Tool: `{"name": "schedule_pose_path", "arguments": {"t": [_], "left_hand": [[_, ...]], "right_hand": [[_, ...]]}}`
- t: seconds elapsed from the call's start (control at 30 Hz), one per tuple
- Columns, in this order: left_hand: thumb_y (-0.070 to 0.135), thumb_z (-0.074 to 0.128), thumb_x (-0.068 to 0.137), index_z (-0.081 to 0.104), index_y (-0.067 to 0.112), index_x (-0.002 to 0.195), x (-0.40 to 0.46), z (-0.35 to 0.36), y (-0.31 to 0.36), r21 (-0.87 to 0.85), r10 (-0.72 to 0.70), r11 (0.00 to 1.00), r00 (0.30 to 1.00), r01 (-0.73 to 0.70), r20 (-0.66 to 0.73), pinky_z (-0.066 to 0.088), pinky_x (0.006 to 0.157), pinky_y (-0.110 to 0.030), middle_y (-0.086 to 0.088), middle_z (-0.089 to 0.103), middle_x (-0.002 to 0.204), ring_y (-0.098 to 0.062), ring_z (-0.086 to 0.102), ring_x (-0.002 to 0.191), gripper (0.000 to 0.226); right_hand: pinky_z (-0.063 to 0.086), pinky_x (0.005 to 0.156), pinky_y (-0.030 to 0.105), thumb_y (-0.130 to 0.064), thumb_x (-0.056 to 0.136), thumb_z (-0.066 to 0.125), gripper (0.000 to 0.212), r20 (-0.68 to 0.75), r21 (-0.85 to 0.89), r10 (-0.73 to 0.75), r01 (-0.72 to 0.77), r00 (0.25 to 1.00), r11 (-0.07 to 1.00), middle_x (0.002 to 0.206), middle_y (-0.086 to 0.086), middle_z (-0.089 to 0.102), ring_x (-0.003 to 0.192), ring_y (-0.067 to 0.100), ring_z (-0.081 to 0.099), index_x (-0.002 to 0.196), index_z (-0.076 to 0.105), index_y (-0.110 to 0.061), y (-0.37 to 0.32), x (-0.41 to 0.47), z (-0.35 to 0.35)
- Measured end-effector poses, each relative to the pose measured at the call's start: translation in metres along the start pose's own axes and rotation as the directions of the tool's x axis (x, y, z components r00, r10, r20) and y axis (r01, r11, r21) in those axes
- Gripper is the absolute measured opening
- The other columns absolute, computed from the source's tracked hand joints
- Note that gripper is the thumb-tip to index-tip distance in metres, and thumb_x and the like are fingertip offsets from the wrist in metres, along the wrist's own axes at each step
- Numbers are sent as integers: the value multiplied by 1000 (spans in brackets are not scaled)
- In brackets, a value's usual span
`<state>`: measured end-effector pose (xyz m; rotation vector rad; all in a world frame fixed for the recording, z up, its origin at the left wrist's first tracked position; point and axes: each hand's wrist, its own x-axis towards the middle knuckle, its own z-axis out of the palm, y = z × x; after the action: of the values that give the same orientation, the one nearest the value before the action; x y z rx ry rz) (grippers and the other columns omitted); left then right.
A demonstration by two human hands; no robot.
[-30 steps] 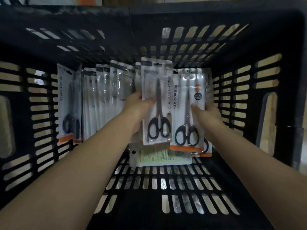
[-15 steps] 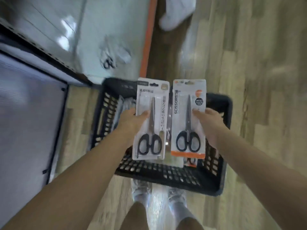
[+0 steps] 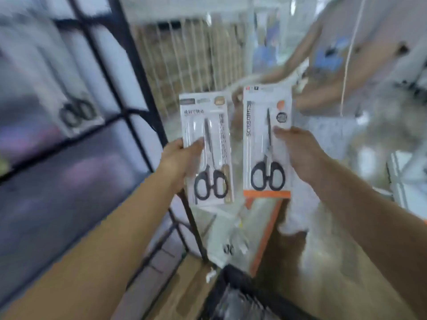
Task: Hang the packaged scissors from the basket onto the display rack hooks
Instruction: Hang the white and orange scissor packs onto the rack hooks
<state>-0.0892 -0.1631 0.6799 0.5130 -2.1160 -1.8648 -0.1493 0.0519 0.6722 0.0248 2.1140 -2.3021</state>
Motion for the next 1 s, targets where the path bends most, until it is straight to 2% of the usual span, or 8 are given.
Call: {"name": "schedule_pose_path", "arguments": {"t": [0.1,0.2,0.3,0.4,0.47,0.67,0.9,1.0], "left_hand": [[19,64,89,67,10,93,-20,-46,57,-91,74,993,995,-80,-70,55,71,-33,-8,69,88,-23,64,74,10],[21,64,89,65,6,100,-46,-87,82,-147,77,984,980,-105,-182,56,69,-35,-9,70,89,-23,66,73,18],[18,62,90,66,15,88,-67,-116,77,-184,58,976,957,-114,-285,58,65,-34,-4,71,84,-21,67,71,5],[23,63,90,67,15,94,-77,-134,55,-131,11,989,933,-62,-360,55,81,-36,1,70,88,-19,67,81,9],[25,62,91,65,11,99,-78,-141,43,-99,-12,995,924,-28,-383,51,74,-30,1,67,87,-16,63,77,17],[21,62,91,59,18,78,-63,-143,64,-115,45,988,911,-100,-410,43,47,-17,2,64,75,-9,57,61,13],[19,63,90,63,6,89,-32,-146,113,-145,180,955,895,-259,-409,55,65,-30,-2,67,78,-19,65,73,13],[17,63,90,62,10,85,-21,-144,122,-171,189,945,892,-279,-412,52,61,-24,0,67,77,-16,64,72,8]], "right_hand": [[50,78,22,-16,94,56,15,119,74,-108,99,987,992,95,-1,66,89,14,63,105,61,-8,-59,-16,37],[48,83,29,-16,95,54,12,194,57,-111,102,975,993,92,3,65,87,20,62,97,62,-7,-88,-41,72],[51,88,39,-17,94,55,21,271,68,-90,74,958,995,111,11,66,94,24,65,109,63,-5,-86,-57,102],[41,101,41,-24,95,55,31,349,5,-31,31,937,1000,122,7,61,111,25,58,121,57,-8,-70,-75,126],[35,100,35,-23,96,52,35,403,-35,19,-5,915,999,113,-2,54,115,21,51,127,52,-6,-61,-82,139],[41,100,43,-32,95,52,29,405,-112,7,42,914,993,121,9,63,106,25,59,113,62,-12,-71,-64,169],[32,102,38,-29,97,50,46,319,-57,-112,137,941,989,139,13,46,128,30,42,135,43,-4,-135,-46,186],[31,104,41,-27,98,48,46,311,-54,-146,171,939,984,140,15,43,129,31,39,136,40,-1,-149,-44,187]]}}
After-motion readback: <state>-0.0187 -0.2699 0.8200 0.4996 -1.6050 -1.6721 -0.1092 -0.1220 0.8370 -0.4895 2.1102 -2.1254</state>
